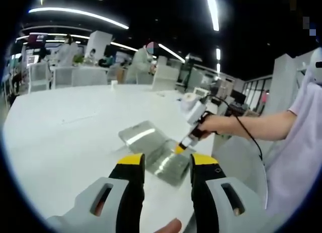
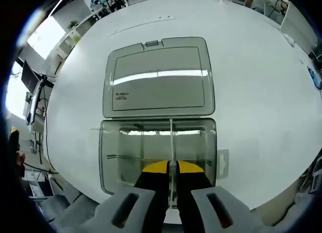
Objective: Insert the divider into the dual guide fixture by aligning both edges with the guide slots and pushing it downward to the bottom, including one-sided entry, uneven engagement, binding, and posture correction.
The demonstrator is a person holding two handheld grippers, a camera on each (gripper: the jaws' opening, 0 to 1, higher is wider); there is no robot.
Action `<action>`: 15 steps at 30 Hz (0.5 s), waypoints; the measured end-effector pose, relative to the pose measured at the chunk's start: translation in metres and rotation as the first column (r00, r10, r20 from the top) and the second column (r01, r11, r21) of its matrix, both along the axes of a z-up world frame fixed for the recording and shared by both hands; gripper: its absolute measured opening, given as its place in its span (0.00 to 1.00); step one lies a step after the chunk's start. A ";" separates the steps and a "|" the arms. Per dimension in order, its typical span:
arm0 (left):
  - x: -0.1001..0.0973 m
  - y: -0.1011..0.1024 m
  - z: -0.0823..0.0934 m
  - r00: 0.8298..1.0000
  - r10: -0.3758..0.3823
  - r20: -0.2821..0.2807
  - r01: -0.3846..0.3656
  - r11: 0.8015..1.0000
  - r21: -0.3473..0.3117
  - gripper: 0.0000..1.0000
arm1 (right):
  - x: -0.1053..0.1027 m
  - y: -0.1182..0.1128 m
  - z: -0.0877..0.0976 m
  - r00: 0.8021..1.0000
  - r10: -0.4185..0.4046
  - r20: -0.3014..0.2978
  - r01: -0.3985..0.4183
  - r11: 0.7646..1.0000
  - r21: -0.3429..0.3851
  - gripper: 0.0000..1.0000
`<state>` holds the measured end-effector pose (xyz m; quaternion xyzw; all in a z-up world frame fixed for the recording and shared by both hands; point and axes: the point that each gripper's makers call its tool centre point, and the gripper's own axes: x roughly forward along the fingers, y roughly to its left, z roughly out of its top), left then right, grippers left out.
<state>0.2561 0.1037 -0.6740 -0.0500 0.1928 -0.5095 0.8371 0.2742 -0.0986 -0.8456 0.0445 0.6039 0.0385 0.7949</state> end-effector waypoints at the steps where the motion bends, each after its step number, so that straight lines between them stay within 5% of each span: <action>1: 0.000 0.000 0.000 1.000 0.001 0.000 -0.001 1.000 0.001 0.34 | 0.000 0.000 0.000 1.000 0.000 0.000 0.000 1.000 0.000 0.00; 15: -0.001 0.000 0.000 1.000 0.000 0.002 0.000 1.000 0.001 0.34 | -0.002 -0.002 -0.002 1.000 0.008 0.012 -0.008 1.000 0.024 0.00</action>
